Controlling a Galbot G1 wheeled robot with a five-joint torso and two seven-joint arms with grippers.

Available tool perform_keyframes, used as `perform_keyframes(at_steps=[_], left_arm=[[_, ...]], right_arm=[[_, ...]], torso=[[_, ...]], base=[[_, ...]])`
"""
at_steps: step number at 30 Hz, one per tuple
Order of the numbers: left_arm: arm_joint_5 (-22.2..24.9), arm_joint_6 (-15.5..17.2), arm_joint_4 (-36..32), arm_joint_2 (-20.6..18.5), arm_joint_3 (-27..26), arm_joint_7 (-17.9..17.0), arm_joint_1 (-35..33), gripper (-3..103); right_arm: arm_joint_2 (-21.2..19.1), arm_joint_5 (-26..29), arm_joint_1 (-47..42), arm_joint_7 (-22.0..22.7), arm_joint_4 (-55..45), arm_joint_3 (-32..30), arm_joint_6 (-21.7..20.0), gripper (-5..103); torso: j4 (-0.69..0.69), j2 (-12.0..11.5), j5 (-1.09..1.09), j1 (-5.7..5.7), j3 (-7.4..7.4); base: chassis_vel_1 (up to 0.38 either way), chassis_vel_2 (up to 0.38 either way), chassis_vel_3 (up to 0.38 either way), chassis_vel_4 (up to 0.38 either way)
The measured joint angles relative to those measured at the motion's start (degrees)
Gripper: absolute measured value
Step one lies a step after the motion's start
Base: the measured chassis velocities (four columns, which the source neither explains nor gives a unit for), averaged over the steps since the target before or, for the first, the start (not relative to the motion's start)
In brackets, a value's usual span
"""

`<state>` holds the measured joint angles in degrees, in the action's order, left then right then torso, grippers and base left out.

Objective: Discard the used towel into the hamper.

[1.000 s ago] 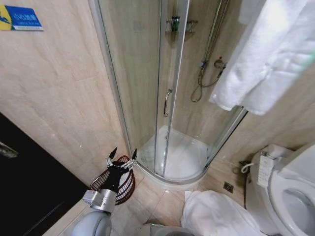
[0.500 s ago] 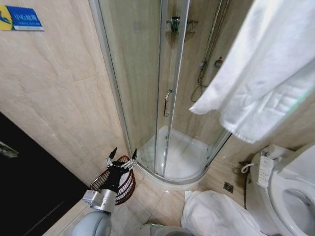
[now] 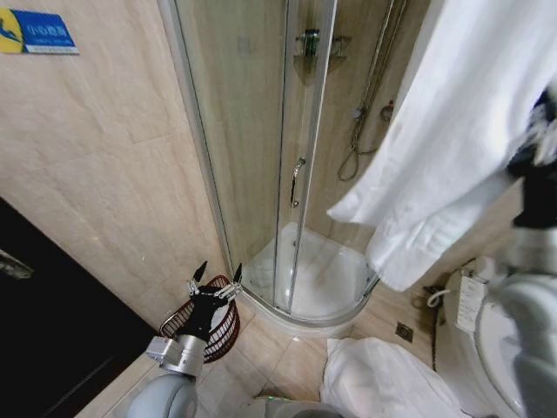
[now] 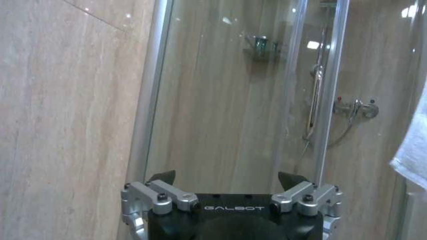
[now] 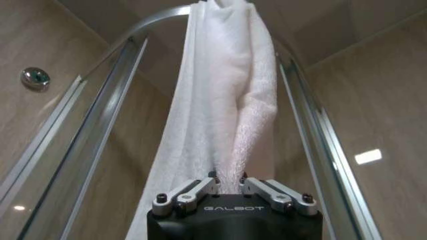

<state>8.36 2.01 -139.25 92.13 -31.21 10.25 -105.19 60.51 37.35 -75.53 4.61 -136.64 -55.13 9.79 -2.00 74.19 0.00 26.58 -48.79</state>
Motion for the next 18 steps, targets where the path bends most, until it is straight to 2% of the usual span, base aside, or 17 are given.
perform_keyframes(at_steps=[1, 6, 14, 18], left_arm=[[0.0, 0.0, 0.0, 0.0, 0.0, 0.0, 0.0, 100], [0.0, 0.0, 0.0, 0.0, 0.0, 0.0, 0.0, 100], [0.0, 0.0, 0.0, 0.0, 0.0, 0.0, 0.0, 100], [0.0, 0.0, 0.0, 0.0, 0.0, 0.0, 0.0, 100]], right_arm=[[0.0, 0.0, 0.0, 0.0, 0.0, 0.0, 0.0, 6], [3.9, -7.1, -1.9, 0.3, 0.3, 3.3, 4.4, 6], [8.2, -12.4, -4.4, 0.6, 1.1, 5.8, 7.6, 6], [10.2, -16.1, -5.5, -0.1, 2.9, 6.3, 10.7, 6]], torso=[[0.0, 0.0, 0.0, 0.0, 0.0], [-0.04, 0.0, -0.02, 0.0, 0.0], [-0.03, 0.0, -0.01, 0.0, 0.0], [-0.03, 0.0, 0.0, 0.0, 0.0]], base=[[0.0, 0.0, 0.0, 0.0], [0.0, 0.0, 0.0, 0.0], [0.0, 0.0, 0.0, 0.0], [0.0, 0.0, 0.0, 0.0]])
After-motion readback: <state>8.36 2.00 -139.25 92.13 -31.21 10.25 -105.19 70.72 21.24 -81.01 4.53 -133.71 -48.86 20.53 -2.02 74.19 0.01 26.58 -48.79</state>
